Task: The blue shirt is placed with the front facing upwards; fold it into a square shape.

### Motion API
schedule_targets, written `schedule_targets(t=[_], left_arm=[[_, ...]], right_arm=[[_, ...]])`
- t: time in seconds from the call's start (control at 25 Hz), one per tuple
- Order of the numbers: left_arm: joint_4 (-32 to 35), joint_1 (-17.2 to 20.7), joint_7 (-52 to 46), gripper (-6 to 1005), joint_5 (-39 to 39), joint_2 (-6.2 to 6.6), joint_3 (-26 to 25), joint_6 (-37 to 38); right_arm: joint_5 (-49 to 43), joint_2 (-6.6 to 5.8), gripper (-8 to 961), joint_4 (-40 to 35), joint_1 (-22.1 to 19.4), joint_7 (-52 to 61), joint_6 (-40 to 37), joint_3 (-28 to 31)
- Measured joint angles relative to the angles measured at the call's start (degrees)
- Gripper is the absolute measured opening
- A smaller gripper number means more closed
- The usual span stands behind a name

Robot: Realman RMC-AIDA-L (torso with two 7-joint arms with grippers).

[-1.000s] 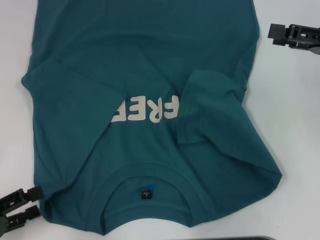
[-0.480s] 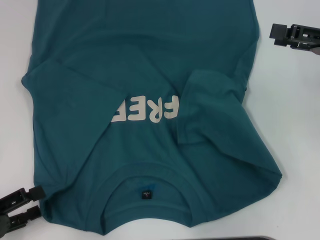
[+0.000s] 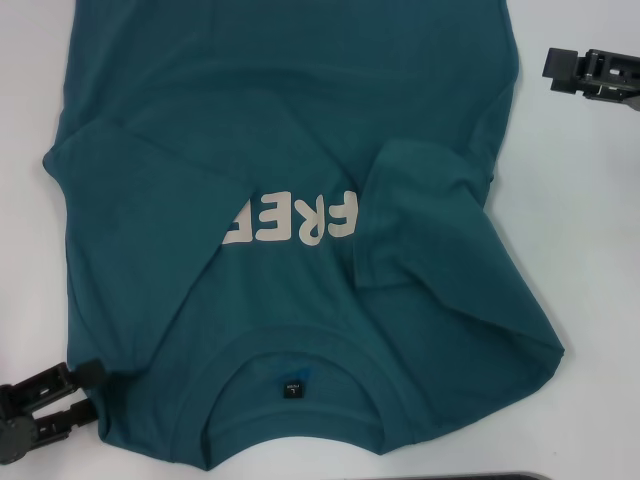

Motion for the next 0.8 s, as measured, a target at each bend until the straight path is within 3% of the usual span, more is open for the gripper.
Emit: schedule_targets(t=[0.8], left_arm=[[-1.8, 0.8, -1.9, 934, 0.0, 0.55, -0.4, 0.4]], right_arm=[[0.0, -0.09, 910, 0.0, 0.0, -0.2, -0.5, 1.6]])
